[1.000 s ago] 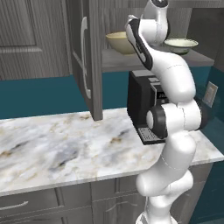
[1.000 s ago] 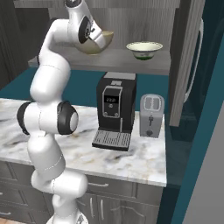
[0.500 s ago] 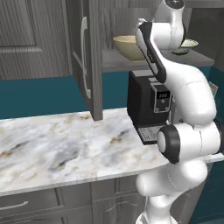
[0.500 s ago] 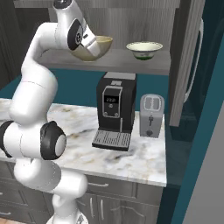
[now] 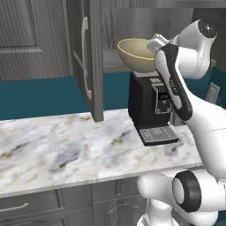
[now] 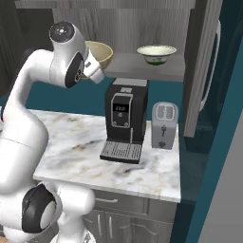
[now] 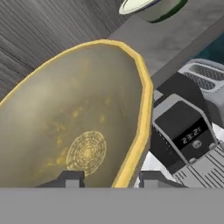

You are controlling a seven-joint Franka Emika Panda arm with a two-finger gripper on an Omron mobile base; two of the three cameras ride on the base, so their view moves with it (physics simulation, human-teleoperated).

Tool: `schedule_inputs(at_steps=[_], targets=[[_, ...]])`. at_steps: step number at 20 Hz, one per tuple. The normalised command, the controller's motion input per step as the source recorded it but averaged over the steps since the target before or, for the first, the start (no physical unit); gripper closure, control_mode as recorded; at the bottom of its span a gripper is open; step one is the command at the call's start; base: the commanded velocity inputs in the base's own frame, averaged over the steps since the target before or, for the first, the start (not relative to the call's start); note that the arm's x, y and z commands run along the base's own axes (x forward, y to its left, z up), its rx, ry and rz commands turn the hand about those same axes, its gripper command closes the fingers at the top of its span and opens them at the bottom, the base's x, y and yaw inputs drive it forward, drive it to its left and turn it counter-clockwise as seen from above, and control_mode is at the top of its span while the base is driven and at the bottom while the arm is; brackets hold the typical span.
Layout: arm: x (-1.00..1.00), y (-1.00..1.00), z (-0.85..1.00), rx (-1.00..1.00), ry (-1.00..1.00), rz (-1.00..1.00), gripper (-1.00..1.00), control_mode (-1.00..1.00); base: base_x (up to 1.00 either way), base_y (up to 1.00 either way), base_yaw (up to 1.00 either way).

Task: Take the smaller bowl and place it next to the appetizer plate on the dining counter , and place the larger bowl next to the plate with cooked food.

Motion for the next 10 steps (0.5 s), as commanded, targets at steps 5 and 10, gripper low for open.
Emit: schedule_inputs(at_steps=[5,10], targets=[[-1.00,0.00,0.00,0.00,0.00,0.08,1.00,-1.00,0.00,0.00,0.00],[-0.80,0.00,0.00,0.00,0.00,0.11,1.00,1.00,-0.20,0.00,0.03]])
